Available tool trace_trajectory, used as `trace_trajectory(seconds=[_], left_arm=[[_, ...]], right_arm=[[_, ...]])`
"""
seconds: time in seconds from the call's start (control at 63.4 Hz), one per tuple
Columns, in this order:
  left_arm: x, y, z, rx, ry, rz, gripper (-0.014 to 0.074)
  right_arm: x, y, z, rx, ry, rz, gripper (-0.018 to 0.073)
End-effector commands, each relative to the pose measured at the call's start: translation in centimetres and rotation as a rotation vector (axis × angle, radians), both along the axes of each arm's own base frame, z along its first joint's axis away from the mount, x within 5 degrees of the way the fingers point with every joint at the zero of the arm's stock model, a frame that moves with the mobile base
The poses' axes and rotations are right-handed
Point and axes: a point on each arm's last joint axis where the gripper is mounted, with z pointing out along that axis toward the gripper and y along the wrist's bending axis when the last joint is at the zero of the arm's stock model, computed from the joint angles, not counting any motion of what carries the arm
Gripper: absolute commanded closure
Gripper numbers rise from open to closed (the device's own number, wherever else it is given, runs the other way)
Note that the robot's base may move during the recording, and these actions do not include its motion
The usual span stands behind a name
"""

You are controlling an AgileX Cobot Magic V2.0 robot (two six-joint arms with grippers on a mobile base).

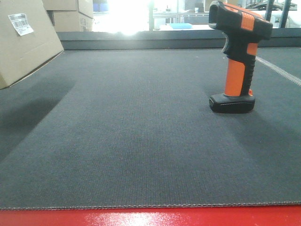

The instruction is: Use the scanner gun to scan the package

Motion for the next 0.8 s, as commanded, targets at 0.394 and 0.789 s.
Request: trace_trajectory(seconds=[0.394, 0.789], left_arm=[[-0.2, -0.1, 0.8, -0.020, -0.039, 0.008, 0.0514], [-0.1, -0.3, 0.9, -0.049, -0.045, 0.007, 0.0514]], right_arm=[[1.3, 0.1, 0.4, 0.052, 0.062, 0.006, 0.0727], [4.5, 0.4, 1.4, 0.109, 0.260, 0.018, 0.0727]])
